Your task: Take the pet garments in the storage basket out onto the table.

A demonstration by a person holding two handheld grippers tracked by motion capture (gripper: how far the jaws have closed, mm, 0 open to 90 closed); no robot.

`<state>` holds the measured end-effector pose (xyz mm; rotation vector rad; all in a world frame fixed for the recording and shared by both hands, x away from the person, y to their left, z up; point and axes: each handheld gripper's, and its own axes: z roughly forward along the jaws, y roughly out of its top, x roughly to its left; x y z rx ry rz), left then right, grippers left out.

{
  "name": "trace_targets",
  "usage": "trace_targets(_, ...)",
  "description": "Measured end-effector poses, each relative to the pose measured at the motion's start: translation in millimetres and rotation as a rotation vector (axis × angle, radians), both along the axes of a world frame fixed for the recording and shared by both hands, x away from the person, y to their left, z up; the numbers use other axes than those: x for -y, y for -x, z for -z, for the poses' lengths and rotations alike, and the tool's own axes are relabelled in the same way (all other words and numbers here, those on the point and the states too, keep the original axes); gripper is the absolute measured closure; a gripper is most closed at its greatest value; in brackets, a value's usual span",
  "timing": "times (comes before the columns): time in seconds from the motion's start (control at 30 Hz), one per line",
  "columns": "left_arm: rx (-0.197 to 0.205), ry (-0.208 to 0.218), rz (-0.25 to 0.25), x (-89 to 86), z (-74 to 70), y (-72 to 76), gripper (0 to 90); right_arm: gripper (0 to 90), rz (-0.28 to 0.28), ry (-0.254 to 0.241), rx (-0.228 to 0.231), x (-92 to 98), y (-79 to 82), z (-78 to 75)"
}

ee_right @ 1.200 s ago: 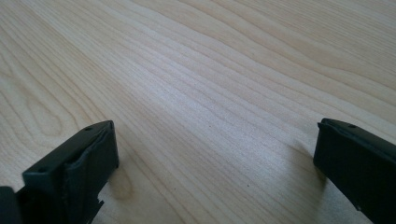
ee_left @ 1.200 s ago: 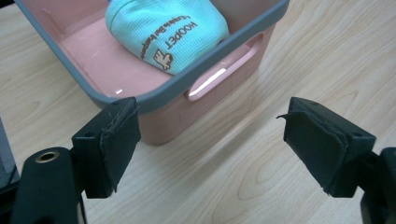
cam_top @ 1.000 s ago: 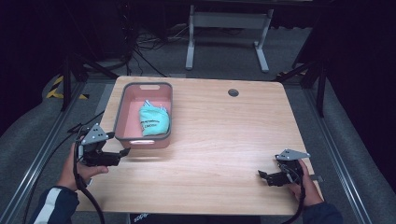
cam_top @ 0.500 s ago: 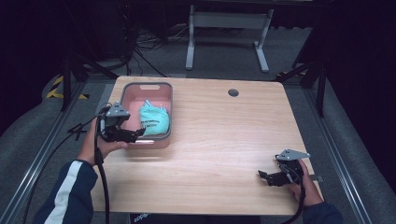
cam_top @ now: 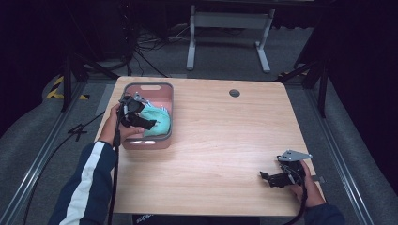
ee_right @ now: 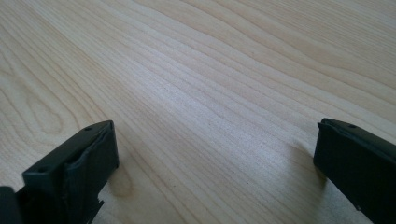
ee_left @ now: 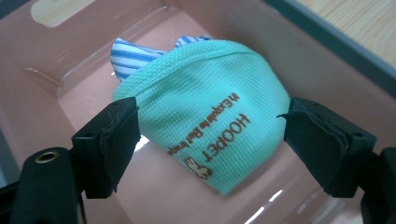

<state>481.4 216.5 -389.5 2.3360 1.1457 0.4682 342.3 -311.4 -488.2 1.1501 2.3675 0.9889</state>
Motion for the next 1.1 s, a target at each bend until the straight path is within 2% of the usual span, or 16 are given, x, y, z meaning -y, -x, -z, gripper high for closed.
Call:
trace_targets(0.1, -0.068, 0.0, -0.021, 3.2, 9.4, -12.1, 17.4, 0.2, 0.0, 0.0, 0.0, 0.0, 0.0, 0.0)
trace_targets(0.17, -0.118, -0.038, -0.011, 6.8, 14.1, -20.0, 17.4, 0.2, 0.0, 0.0, 0.0, 0.0, 0.0, 0.0)
trace_targets(0.23, -0.118, -0.059, -0.019, 10.5, 15.5, -23.7, 18.2, 0.1, 0.0, 0.0, 0.0, 0.0, 0.0, 0.0)
trace_targets(0.3, -0.134, -0.09, -0.022, 13.4, 15.7, -28.5, 16.7, 0.1, 0.0, 0.0, 0.0, 0.0, 0.0, 0.0)
trace_targets(0.37, -0.144, -0.085, -0.016, 15.2, 17.8, -32.1, 16.5, 0.1, 0.0, 0.0, 0.0, 0.0, 0.0, 0.0)
trace_targets(0.4, -0.155, -0.097, -0.013, 15.8, 19.8, -34.6, 16.6, 0.1, 0.0, 0.001, 0.0, 0.0, 0.0, 0.0)
trace_targets(0.43, -0.151, -0.124, -0.018, 16.4, 22.3, -37.2, 16.9, 0.1, 0.0, 0.001, 0.0, 0.0, 0.0, 0.0)
trace_targets(0.47, -0.168, -0.132, -0.037, 16.4, 26.2, -41.1, 16.8, 0.2, 0.0, 0.0, 0.0, 0.0, 0.0, 0.0)
trace_targets(0.53, -0.199, -0.123, -0.064, 15.5, 31.9, -47.1, 15.6, 0.2, 0.0, 0.0, 0.0, 0.0, 0.0, 0.0)
trace_targets(0.6, -0.212, -0.113, -0.083, 15.5, 37.4, -51.2, 15.2, 0.2, 0.0, 0.001, 0.0, 0.0, 0.0, 0.0)
trace_targets(0.73, -0.239, -0.126, -0.11, 16.8, 43.4, -56.2, 12.2, 0.1, 0.0, 0.0, 0.0, 0.0, 0.0, 0.0)
trace_targets(0.8, -0.263, -0.106, -0.128, 15.8, 45.9, -59.0, 10.8, 0.1, 0.0, 0.0, 0.0, 0.0, 0.0, 0.0)
trace_targets(0.93, -0.316, -0.065, -0.213, 10.3, 54.4, -66.2, 2.1, 0.1, 0.0, 0.0, 0.0, 0.0, 0.0, 0.0)
trace_targets(1.03, -0.363, -0.028, -0.232, 5.9, 57.0, -69.8, 0.1, 0.2, 0.0, 0.0, 0.0, 0.0, 0.1, 0.0)
trace_targets(1.1, -0.374, -0.019, -0.232, 5.1, 57.7, -70.8, 0.4, 0.1, 0.0, 0.0, 0.0, 0.0, 0.1, 0.0)
